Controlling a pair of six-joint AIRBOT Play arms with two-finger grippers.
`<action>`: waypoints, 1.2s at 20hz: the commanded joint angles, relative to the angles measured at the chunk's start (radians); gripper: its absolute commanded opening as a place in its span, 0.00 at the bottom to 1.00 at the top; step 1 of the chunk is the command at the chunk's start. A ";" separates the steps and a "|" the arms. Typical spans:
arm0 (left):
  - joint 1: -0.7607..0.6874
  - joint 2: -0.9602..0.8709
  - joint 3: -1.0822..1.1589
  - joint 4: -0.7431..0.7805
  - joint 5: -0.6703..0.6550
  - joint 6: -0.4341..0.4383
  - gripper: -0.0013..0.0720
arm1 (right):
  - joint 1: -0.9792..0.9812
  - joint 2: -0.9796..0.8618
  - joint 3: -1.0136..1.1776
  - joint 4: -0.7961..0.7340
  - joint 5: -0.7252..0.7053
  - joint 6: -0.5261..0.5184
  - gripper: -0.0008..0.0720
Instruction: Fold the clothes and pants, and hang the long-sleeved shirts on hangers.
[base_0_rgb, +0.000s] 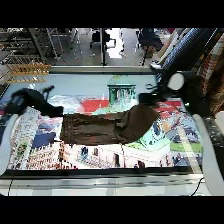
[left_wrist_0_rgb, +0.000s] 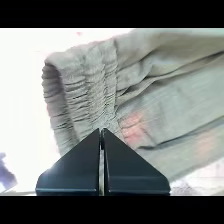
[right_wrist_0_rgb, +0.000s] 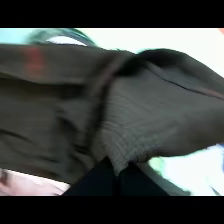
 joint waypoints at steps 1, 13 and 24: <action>0.048 0.100 0.061 -0.001 0.054 0.004 0.03 | 0.246 -0.056 0.033 0.080 -0.243 0.022 0.03; 0.119 0.138 0.059 -0.001 0.208 0.000 0.03 | 0.537 -0.636 0.322 0.528 -0.553 -0.208 0.36; 0.082 0.132 -0.014 -0.014 0.208 0.001 0.64 | 0.159 -0.328 0.194 0.408 -0.026 -0.103 0.73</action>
